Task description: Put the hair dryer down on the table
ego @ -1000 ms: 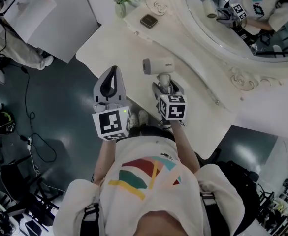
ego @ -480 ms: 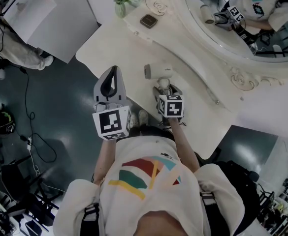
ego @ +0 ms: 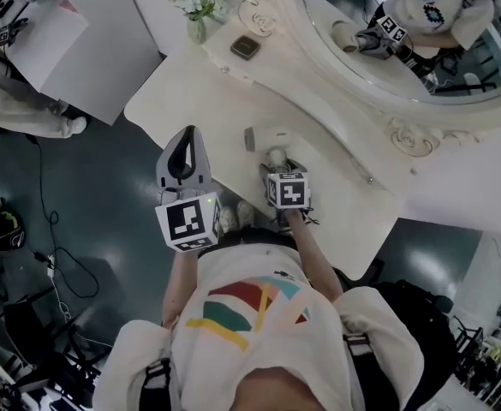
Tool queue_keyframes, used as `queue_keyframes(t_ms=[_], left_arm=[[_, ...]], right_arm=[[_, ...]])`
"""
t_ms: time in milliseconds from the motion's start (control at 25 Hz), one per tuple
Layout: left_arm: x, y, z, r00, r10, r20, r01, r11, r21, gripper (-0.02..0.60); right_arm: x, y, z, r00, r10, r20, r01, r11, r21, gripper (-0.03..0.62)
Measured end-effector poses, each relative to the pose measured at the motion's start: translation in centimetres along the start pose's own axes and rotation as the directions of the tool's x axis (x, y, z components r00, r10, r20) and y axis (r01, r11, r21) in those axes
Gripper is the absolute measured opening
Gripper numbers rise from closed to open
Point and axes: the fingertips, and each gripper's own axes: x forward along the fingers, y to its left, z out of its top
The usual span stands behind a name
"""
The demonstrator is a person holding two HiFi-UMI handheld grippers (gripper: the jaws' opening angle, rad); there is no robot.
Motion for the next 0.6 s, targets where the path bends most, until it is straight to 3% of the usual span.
queue_keyframes(t_ms=[600], left_arm=[[0.09,-0.44,-0.11,1.0,-0.01,-0.003,0.01,1.0,-0.004,0.005]], right_arm=[[0.78,-0.41,-0.52,1.0,-0.018,-0.013,0.017,0.999,-0.047,0.299]])
